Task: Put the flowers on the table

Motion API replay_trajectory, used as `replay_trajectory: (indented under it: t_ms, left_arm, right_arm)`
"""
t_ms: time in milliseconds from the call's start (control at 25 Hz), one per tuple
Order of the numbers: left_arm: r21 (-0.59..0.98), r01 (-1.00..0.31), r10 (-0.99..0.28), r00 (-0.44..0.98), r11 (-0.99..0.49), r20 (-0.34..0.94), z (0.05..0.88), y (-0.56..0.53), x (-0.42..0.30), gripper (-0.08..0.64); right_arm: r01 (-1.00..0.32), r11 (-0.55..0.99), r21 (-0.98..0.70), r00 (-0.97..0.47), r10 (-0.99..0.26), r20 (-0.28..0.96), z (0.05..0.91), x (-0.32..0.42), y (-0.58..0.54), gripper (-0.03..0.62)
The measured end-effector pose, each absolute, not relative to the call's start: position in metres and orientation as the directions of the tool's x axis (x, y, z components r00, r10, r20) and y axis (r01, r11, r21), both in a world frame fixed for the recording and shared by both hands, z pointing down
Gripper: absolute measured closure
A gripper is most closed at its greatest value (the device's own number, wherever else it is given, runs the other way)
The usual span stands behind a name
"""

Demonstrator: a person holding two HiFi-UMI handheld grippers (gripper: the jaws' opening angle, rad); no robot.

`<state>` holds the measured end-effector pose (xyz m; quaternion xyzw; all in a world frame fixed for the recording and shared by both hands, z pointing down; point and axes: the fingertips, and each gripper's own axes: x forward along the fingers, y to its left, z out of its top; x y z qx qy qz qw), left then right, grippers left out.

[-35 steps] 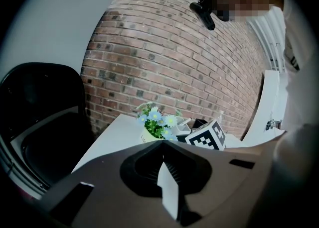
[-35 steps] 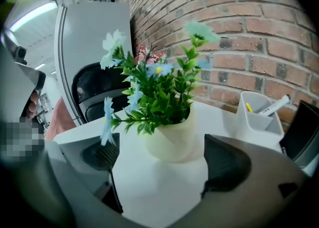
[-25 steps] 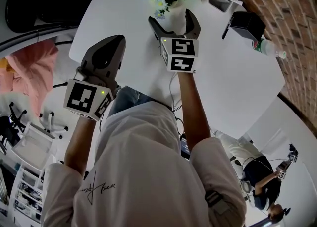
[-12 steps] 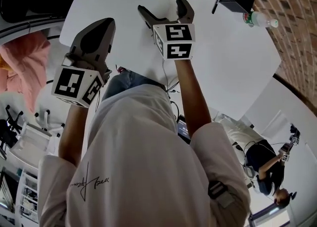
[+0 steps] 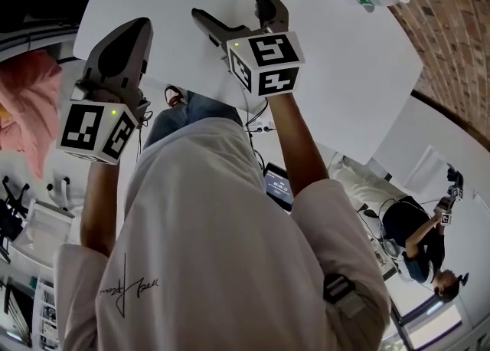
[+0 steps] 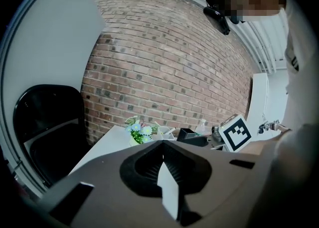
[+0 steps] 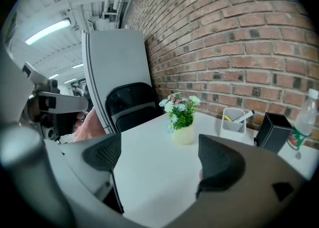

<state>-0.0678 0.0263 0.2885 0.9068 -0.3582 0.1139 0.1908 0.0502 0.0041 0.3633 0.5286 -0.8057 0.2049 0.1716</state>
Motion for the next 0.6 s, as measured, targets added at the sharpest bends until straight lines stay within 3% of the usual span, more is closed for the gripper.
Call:
replay_trajectory:
  t_ms: [240, 600]
  left_arm:
    - [0.290, -0.692, -0.618, 0.722, -0.662, 0.311, 0.273, 0.045, -0.075, 0.555]
    - [0.301, -0.692, -0.628, 0.721, -0.656, 0.292, 0.267, 0.065, -0.087, 0.555]
  right_arm:
    - [-0.887, 0.379, -0.264, -0.461, -0.758, 0.462, 0.338, 0.046, 0.031, 0.093]
    - [-0.877, 0.414, -0.243, -0.480, -0.770, 0.420, 0.301, 0.037, 0.073, 0.094]
